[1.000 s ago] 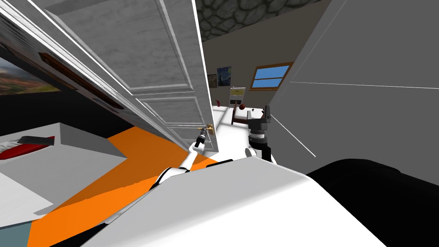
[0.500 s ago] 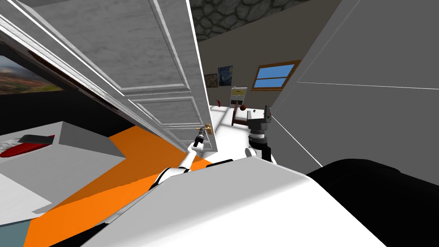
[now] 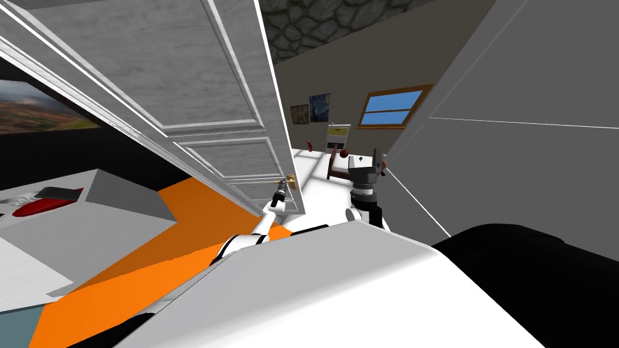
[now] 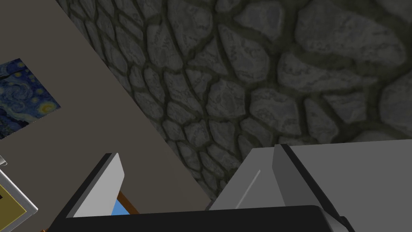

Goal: Push the door open

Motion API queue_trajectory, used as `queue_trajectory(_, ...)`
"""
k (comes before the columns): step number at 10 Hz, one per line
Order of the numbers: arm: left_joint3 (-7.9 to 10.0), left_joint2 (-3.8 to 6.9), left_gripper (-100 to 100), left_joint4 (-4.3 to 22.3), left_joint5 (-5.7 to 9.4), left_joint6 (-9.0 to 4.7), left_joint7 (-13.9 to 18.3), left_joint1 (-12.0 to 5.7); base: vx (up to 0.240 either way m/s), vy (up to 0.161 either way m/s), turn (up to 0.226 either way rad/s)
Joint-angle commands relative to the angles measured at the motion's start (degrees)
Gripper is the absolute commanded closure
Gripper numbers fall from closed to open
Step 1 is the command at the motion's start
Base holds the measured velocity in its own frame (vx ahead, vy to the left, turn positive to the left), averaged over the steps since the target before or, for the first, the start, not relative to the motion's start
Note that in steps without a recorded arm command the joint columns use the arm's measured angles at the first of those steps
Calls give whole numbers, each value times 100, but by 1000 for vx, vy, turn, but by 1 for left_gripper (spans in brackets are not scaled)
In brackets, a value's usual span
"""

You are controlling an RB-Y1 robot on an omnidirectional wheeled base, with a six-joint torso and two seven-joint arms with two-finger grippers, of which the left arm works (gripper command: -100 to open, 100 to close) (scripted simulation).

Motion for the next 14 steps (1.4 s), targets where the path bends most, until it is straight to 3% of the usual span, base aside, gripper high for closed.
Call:
queue_trajectory(1, 149, 76, 100, -125, 34, 60, -47, 22, 172, -154, 61)
queue_trajectory(5, 253, 85, 100, -108, 60, 63, -96, 21, 86, -98, 39)
queue_trajectory(8, 432, 98, 100, -78, 105, 68, -181, 19, 119, -115, 58)
queue_trajectory(9, 393, 66, 100, -77, 90, 79, -182, 74, 55, -58, 40)
queue_trajectory(14, 684, 171, 100, -55, 182, 73, -293, 72, 148, -107, 60)
